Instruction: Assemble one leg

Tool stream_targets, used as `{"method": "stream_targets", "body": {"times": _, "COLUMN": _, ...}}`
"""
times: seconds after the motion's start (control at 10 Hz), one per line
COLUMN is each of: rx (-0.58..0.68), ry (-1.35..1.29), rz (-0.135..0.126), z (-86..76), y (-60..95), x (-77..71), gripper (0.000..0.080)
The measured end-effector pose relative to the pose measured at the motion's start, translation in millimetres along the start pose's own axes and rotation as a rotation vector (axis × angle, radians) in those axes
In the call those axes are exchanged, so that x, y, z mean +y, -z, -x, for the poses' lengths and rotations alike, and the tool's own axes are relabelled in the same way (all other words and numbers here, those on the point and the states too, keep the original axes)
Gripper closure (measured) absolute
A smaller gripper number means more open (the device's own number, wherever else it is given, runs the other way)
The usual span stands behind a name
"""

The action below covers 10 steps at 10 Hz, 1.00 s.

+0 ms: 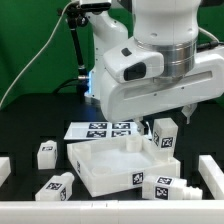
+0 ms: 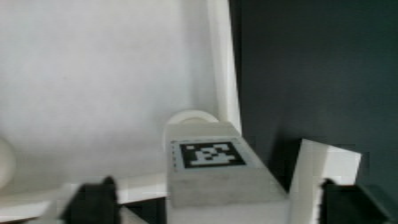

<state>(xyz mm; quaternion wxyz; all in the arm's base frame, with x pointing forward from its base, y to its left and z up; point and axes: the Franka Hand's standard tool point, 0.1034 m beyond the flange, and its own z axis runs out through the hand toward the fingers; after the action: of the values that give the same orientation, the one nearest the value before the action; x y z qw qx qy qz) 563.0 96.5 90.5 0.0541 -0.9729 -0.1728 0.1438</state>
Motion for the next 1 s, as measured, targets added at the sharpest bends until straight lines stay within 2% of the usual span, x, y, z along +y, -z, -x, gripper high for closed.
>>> {"method": "stream_targets", "body": {"times": 0.1, "rx": 0.0, "ry": 0.017, "rz": 0.0, "z": 0.1, "y": -0.3, "x": 0.2, "gripper": 0.043}}
{"method": "stream_targets", "body": {"times": 0.2, "rx": 0.0, "ry": 0.015, "rz": 0.0, "z": 0.1, "y": -0.3, "x": 0.2, "gripper": 0.0514}}
{"method": "stream_targets", "body": {"times": 0.6, "rx": 0.0, "ry": -0.015, "rz": -0.001, "z": 0.1, "y": -0.3, "x": 0.2, "gripper": 0.0514}}
{"method": "stream_targets", "body": {"times": 0.8, "rx": 0.022, "ry": -0.221, "rz": -0.001, "z": 4.7, "y": -1.5, "x": -1.3, "gripper": 0.0514}}
{"method": "stream_targets", "body": {"times": 0.9, "rx": 0.043, "ry": -0.315, "rz": -0.008, "z": 8.8, "y": -3.2, "x": -2.0, "gripper": 0.0514}}
{"method": "stream_targets", "body": {"times": 1.0, "rx": 0.066, "ry": -0.407, "rz": -0.027, "z": 10.4, "y": -3.8, "x": -1.8, "gripper": 0.0514}}
